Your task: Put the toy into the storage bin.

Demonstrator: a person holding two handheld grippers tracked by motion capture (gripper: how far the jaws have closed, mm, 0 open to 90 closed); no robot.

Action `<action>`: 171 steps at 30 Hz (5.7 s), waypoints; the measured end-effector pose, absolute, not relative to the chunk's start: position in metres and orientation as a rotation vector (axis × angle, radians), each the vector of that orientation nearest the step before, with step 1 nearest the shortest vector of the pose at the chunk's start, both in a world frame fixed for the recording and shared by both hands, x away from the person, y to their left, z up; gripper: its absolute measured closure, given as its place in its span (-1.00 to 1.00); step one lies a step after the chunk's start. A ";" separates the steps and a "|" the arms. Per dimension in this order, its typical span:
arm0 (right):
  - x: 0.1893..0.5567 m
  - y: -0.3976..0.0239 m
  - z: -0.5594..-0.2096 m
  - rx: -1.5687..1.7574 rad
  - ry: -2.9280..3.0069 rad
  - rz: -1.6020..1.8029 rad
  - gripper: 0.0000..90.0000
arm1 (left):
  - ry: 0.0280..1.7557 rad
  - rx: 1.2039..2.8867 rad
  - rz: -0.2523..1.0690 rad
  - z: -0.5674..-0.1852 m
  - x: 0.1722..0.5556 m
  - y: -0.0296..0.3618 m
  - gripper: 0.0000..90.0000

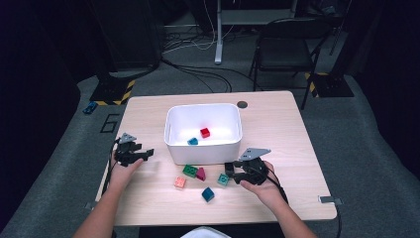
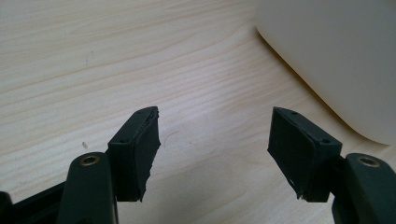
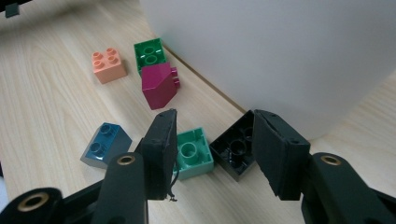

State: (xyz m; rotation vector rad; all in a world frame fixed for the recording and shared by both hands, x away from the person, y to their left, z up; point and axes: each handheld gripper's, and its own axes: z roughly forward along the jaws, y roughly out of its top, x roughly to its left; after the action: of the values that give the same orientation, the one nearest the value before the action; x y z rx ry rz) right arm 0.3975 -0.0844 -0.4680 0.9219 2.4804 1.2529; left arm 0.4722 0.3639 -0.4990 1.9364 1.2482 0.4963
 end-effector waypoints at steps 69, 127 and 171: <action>0.394 -0.062 -0.484 0.873 2.631 1.211 0.29 | 1.266 1.927 0.503 -0.498 0.467 0.370 -0.26; 0.461 -0.065 -0.316 0.841 2.483 1.231 0.29 | 1.268 1.924 0.500 -0.498 0.468 0.372 -0.25; 0.552 0.031 -0.369 0.803 2.557 1.203 0.29 | 1.262 1.923 0.486 -0.499 0.468 0.371 -0.25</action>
State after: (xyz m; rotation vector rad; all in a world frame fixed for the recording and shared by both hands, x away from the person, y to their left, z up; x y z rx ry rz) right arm 0.5515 0.0308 -0.3693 0.8028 2.5568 1.2027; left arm 0.4682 0.3713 -0.4987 1.9229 1.2623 0.4861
